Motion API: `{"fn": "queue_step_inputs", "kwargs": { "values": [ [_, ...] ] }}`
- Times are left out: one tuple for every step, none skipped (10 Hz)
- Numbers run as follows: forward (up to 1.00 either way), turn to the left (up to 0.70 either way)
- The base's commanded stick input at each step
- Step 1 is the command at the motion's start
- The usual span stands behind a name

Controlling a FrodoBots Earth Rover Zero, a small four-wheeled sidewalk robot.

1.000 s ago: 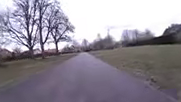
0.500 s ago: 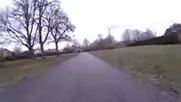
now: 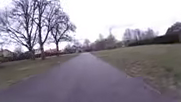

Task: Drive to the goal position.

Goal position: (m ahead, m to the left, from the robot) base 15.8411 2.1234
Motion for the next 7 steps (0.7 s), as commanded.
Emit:
{"fn": "queue_step_inputs", "kwargs": {
  "values": [
    [1.0,0.0],
    [1.0,0.0],
    [1.0,0.0],
    [1.0,0.0],
    [1.0,0.0],
    [1.0,0.0],
    [1.0,0.0]
  ]
}}
